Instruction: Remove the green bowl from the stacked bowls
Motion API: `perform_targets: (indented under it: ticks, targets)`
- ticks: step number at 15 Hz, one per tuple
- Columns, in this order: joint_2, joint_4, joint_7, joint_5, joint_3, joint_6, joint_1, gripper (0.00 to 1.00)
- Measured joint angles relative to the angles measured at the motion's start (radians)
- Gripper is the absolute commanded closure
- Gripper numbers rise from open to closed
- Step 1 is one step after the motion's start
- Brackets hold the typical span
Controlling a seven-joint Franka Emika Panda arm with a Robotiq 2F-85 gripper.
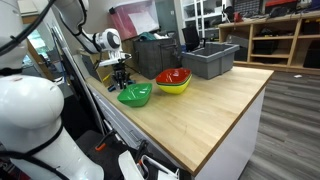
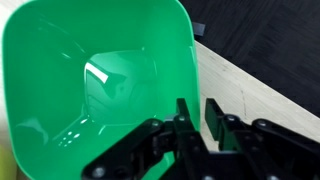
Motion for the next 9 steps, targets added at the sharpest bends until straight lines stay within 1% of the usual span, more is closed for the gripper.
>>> perform_targets:
  ticks: [3,6,9]
  targets:
    - [-0.050,-0.021,-0.004,0.024,0.000,-0.001,-0.022,0.19]
    - [-0.117,-0.025,-0.006,0.038,-0.003,-0.020,-0.055,0.01]
    - [-0.183,-0.023,-0.006,0.039,-0.014,-0.065,-0.093,0.00]
